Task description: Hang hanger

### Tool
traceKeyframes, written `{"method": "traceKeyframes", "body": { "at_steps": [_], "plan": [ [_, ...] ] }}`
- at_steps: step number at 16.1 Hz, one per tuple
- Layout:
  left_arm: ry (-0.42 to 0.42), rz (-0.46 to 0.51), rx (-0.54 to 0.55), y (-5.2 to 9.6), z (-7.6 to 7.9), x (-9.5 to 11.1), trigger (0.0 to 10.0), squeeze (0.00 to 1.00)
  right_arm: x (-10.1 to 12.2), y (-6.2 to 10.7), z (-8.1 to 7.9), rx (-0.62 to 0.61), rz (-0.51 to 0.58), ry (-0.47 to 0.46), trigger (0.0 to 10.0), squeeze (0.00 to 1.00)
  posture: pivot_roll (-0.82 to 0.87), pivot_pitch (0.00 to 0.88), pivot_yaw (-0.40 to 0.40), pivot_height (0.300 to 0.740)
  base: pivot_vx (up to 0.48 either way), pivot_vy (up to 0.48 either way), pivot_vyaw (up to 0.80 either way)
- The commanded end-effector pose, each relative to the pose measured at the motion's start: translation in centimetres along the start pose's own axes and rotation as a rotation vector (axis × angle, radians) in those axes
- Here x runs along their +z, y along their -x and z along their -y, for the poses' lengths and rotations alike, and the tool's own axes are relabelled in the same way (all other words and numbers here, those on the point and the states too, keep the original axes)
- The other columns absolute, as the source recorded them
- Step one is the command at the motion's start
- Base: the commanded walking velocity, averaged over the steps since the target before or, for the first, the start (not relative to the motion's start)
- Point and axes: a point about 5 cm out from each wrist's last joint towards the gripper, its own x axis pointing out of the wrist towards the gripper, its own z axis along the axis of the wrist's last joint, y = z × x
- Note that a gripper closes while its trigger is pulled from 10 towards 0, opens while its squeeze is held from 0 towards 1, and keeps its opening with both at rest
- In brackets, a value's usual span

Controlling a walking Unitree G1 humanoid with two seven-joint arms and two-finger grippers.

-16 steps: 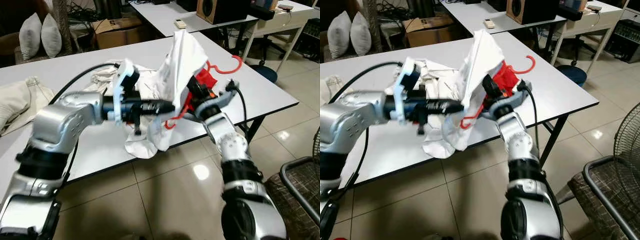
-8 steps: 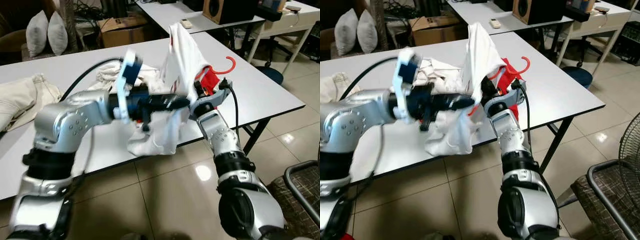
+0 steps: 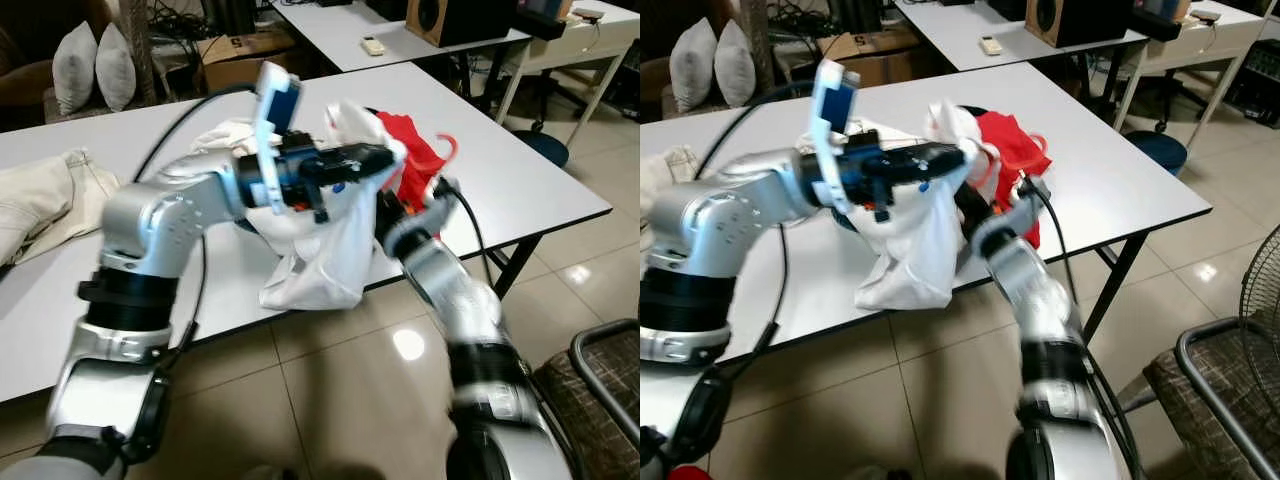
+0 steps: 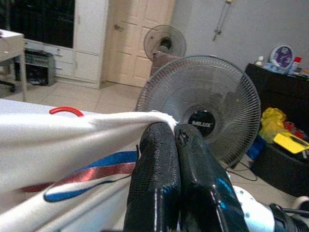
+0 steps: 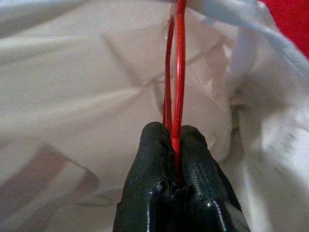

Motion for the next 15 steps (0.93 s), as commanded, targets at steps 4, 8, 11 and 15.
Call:
{"method": "traceKeyframes", "body": {
  "at_steps": [4,8,11,15],
  "plan": [
    [-0.023,0.008,-0.051,-0.8,1.3,0.2,0.0,0.00,1.5,2.3,0.1,-0.039,0.090,-0.093,10.0,0.00,-0.15,0.000,0.111,0.740,0.000,0.000,0.00],
    [-0.022,-0.012,0.019,-0.6,1.0,-0.5,0.0,0.00,-0.6,3.8,-2.6,0.128,-0.051,-0.133,10.0,0.00,-0.14,0.000,0.099,0.740,0.000,0.000,0.00],
    [-0.027,-0.009,0.030,-0.3,1.0,-0.5,0.0,0.00,-0.1,4.0,0.4,-0.100,-0.025,-0.132,10.0,0.00,-0.14,0.000,0.099,0.740,0.000,0.000,0.00],
    [-0.036,-0.015,0.043,-0.2,0.8,-0.6,0.2,0.00,-0.5,4.9,0.0,-0.121,-0.151,0.167,10.0,0.00,-0.15,0.000,0.107,0.740,0.000,0.000,0.00]
  ]
}}
